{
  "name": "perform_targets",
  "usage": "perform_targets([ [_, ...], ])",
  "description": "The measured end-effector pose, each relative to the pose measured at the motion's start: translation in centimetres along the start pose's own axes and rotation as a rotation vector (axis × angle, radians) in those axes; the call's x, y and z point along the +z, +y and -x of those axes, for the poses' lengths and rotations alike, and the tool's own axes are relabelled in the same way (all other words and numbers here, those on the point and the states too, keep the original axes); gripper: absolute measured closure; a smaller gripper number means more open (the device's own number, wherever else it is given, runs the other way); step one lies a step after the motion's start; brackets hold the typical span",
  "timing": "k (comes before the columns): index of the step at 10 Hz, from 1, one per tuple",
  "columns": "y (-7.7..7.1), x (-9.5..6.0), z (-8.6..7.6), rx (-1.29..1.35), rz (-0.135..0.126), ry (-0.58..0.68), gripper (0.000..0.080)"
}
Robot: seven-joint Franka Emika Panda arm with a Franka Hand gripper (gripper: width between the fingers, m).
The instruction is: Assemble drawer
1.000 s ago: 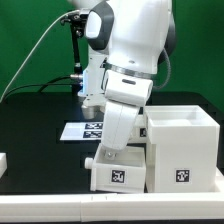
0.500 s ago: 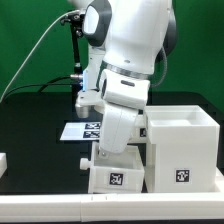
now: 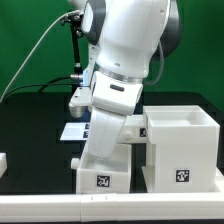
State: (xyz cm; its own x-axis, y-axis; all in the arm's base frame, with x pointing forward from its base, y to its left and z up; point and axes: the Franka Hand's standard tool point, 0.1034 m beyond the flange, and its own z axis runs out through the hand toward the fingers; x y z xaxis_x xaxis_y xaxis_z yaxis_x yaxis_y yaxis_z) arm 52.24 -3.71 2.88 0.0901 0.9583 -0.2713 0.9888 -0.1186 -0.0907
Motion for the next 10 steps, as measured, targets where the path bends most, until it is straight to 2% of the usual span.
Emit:
perform_targets([
  [1, 0.0, 0.0, -0.2, -0.007, 0.01, -0.011, 0.0758],
  [4, -0.1, 0.2, -0.1, -0.01, 0.009, -0.011, 0.0758],
  [6, 0.8, 1.1, 0.1, -0.062, 0.072, 0.018, 0.0758],
  [8, 1.6, 0.8, -0.7, -0.097, 0.176, 0.039, 0.0758],
  [9, 1.8, 0.8, -0.9, -0.103, 0.213, 0.054, 0.0758],
  [10, 1.8, 0.7, -1.0, -0.101, 0.237, 0.068, 0.0758],
])
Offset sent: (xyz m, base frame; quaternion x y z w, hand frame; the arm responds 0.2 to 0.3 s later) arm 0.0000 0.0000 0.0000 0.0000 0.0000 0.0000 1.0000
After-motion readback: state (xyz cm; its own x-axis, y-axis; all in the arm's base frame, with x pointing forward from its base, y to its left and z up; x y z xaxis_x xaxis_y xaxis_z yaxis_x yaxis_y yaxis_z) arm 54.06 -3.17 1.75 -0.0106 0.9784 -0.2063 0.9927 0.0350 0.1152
